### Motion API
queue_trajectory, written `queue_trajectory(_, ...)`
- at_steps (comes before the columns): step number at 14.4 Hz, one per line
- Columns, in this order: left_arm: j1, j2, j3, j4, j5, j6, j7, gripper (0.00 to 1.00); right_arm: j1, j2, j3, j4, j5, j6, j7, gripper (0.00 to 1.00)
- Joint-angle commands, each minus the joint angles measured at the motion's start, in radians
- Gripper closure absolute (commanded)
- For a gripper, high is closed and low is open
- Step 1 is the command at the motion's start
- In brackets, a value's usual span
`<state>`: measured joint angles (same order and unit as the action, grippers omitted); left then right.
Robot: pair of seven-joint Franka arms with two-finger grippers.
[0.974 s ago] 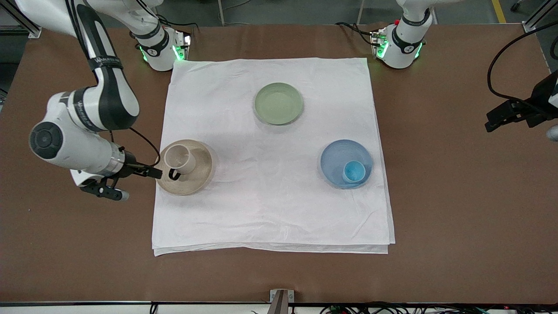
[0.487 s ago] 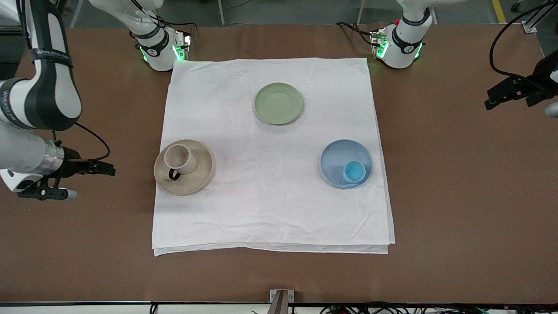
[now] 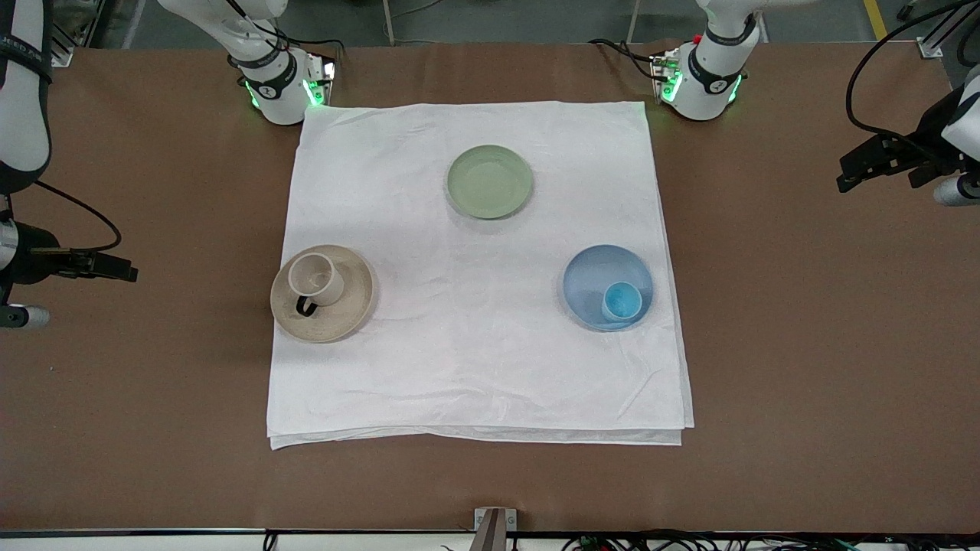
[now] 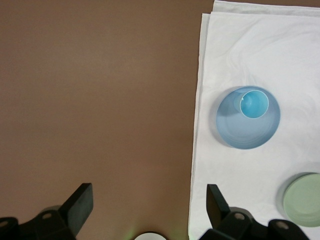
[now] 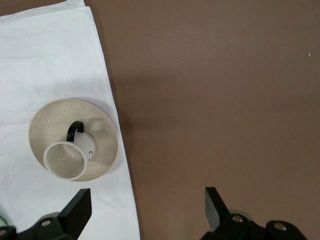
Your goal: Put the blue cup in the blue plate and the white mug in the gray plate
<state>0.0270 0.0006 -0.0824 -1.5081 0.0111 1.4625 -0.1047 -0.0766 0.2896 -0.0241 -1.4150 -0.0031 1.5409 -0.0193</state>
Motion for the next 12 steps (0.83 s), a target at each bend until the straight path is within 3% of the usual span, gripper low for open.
queue_trajectory(1,0.010,-0.025,-0.013,-0.049,-0.010,0.038,-0.001,0.00,-0.005,0.003,0.021,0.042,-0.070,-0.018,-0.001,0.00)
queue_trajectory(9,0.013,-0.034,-0.017,-0.055,-0.011,0.048,0.016,0.00,-0.006,-0.013,0.027,0.050,-0.037,-0.071,-0.004,0.00)
queue_trajectory(12,0.011,-0.045,-0.017,-0.052,-0.013,0.042,0.017,0.00,-0.015,-0.085,0.023,-0.007,-0.012,-0.087,-0.005,0.00)
